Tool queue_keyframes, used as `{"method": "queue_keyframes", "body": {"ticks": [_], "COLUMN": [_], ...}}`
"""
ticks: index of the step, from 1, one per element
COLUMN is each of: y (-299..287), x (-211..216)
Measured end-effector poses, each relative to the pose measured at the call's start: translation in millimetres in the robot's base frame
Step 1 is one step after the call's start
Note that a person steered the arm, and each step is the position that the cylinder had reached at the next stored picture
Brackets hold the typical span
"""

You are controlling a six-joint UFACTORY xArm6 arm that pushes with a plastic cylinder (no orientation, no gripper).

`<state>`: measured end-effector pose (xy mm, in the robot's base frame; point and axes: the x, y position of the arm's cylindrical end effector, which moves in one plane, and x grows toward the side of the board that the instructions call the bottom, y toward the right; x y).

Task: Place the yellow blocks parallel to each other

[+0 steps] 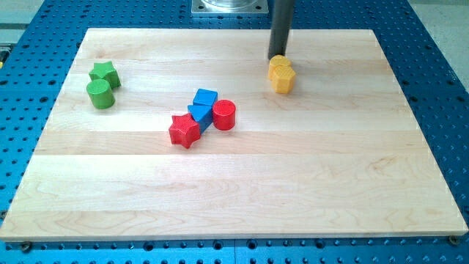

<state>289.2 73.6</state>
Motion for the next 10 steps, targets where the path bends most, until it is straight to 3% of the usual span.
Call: {"method": "queue_keyframes", "body": {"ticks": [1,2,3,4,5,7,9,10], "y": [24.9,62.3,47.1,0.8,3.8,73.8,157.5,104.2], "x": [53.1,70.7,35.0,83.4,121.6,85.6,96.7,77.8]}}
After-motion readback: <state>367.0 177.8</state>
